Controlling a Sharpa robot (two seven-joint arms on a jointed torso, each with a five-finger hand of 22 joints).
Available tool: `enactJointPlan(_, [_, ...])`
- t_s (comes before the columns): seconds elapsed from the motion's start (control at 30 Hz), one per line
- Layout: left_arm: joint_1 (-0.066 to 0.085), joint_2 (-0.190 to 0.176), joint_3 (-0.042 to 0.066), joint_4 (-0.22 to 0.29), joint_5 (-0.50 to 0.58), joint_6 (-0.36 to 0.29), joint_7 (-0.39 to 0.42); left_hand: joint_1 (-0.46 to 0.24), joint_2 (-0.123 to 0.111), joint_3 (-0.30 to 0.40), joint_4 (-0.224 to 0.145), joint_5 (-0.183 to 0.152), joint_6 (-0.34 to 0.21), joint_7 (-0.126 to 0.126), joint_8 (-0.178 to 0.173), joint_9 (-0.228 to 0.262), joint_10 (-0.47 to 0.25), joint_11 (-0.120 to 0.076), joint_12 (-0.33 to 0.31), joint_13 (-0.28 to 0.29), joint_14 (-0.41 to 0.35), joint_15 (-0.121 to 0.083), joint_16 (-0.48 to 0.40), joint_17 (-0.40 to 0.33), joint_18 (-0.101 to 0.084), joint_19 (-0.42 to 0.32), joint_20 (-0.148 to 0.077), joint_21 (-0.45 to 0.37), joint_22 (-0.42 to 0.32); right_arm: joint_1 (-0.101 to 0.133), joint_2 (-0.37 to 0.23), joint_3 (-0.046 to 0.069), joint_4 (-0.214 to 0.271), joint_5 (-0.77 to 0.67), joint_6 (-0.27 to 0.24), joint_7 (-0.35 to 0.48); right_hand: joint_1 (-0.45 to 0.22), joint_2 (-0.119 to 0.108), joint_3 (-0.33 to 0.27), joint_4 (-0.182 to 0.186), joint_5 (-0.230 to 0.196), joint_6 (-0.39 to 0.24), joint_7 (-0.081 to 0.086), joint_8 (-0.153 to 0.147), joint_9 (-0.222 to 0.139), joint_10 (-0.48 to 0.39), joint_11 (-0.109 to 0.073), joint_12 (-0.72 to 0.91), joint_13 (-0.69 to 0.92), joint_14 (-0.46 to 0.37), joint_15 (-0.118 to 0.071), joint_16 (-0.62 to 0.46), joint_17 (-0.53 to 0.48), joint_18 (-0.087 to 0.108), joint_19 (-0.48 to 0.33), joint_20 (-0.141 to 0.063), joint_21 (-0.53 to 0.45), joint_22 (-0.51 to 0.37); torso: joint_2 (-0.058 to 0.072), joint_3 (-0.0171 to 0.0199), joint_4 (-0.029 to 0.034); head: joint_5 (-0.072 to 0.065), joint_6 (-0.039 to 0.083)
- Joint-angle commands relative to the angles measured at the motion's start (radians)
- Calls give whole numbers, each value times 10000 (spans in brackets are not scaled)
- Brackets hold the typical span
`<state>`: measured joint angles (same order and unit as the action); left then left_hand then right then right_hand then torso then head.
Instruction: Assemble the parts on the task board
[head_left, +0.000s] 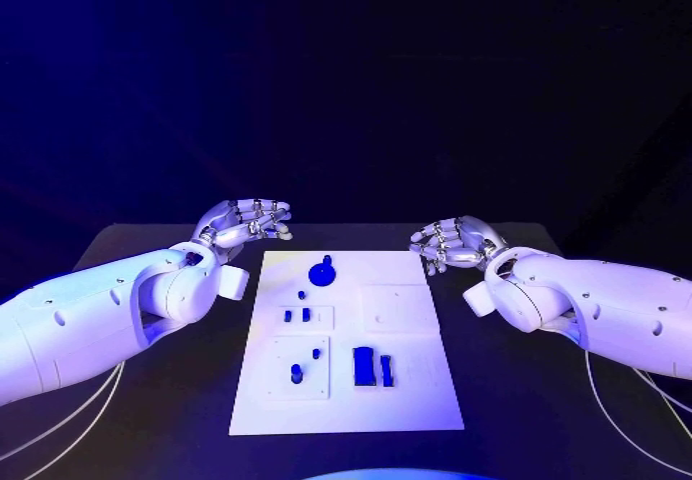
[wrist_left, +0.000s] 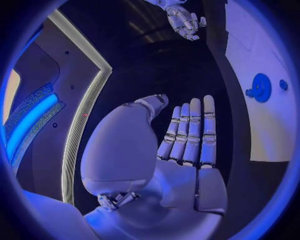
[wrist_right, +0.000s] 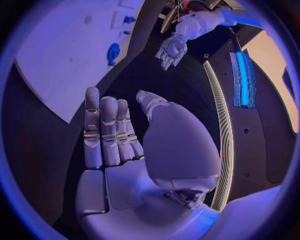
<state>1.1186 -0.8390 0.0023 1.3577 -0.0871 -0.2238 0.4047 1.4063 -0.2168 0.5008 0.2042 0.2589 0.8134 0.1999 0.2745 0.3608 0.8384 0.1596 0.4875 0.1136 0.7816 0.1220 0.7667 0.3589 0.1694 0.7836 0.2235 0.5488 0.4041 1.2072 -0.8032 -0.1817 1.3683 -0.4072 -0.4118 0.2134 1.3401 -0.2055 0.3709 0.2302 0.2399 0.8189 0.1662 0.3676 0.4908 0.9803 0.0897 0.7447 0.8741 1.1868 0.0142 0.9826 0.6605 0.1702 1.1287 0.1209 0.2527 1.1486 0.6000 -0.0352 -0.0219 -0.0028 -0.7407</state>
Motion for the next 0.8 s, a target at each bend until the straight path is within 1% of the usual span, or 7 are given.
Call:
enactJointPlan(0.03, [-35,224,8,-315,1028,-759,1094,128,-15,7,184,4,-77,-108,-34,-76,154,205,-655,-437,-110,216,-1513,-615,64,-349,283,-1294,-830,21,307,37,-663,1522,158,1554,128,-55,299,18,38,-133,54,71,-89,-636,49,-879,-872,-783,165,-912,-416,68,-593,128,-659,-539,-134,15,8,53,281])
enactJointPlan(0.17, [-85,491,8,-651,1182,-834,1222,251,-23,-113,290,5,-171,-230,-248,-359,288,397,-1827,-505,-340,508,-3540,-1152,69,-653,638,-3036,-2021,32,666,82,-1403,2144,307,1942,105,-199,872,24,14,-302,360,-46,-403,-892,468,-2831,-3250,-2176,678,-3008,-1423,41,-1708,645,-1885,-1938,-165,67,55,83,462])
enactJointPlan(0.2, [-64,410,3,-561,576,-418,544,-4115,2168,-5008,-2042,-2589,-8134,-1999,-2745,-3608,-8384,-1596,-4875,-1136,-7816,-1220,-7667,-3589,-1694,-7836,-2235,-5488,-4041,31,573,74,-1198,1046,29,909,-3947,2055,-3709,-2302,-2399,-8189,-1662,-3676,-4908,-9803,-897,-7447,-8741,-11868,-142,-9826,-6605,-1702,-11287,-1209,-2527,-11486,-108,21,22,58,319])
enactJointPlan(0.43, [-133,430,0,-264,609,-975,611,-6177,2168,-5008,-2042,-2589,-8134,-1999,-2745,-3608,-8384,-1596,-4875,-1136,-7816,-1220,-7667,-3589,-1694,-7836,-2235,-5488,-4041,-217,520,343,-701,1514,-529,1243,-5967,2055,-3709,-2302,-2399,-8189,-1662,-3676,-4908,-9803,-897,-7447,-8741,-11868,-142,-9826,-6605,-1702,-11287,-1209,-2527,-11486,-224,106,73,51,599])
enactJointPlan(0.47, [-163,439,-2,-133,623,-1222,641,-6694,2168,-5008,-2042,-2589,-8134,-1999,-2745,-3608,-8384,-1596,-4875,-1136,-7816,-1220,-7667,-3589,-1694,-7836,-2235,-5488,-4041,-326,497,462,-482,1720,-775,1390,-13401,2055,-3709,-2302,-2399,-8189,-1662,-3676,-4908,-9803,-897,-7447,-8741,-11868,-142,-9826,-6605,-1702,-11287,-1209,-2527,-11486,-275,143,95,47,722])
enactJointPlan(0.53, [-212,453,-4,80,646,-1622,689,-14063,2168,-5008,-2042,-2589,-8134,-1999,-2745,-3608,-8384,-1596,-4875,-1136,-7816,-1220,-7667,-3589,-1694,-7836,-2235,-5488,-4041,-503,459,655,-126,2055,-1175,1628,-13401,2055,-3709,-2302,-2399,-8189,-1662,-3676,-4908,-9803,-897,-7447,-8741,-11868,-142,-9826,-6605,-1702,-11287,-1209,-2527,-11486,-356,203,130,42,919])
enactJointPlan(0.8, [-498,535,-15,1313,782,-3939,969,-14063,2168,-5008,-2042,-2589,-8134,-1999,-2745,-3608,-8384,-1596,-4875,-1136,-7816,-1220,-7667,-3589,-1694,-7836,-2235,-5488,-4041,-1327,284,1551,1526,3610,-3030,2737,-13401,2055,-3709,-2302,-2399,-8189,-1662,-3676,-4908,-9803,-897,-7447,-8741,-11868,-142,-9826,-6605,-1702,-11287,-1209,-2527,-11486,-554,349,217,28,1397])
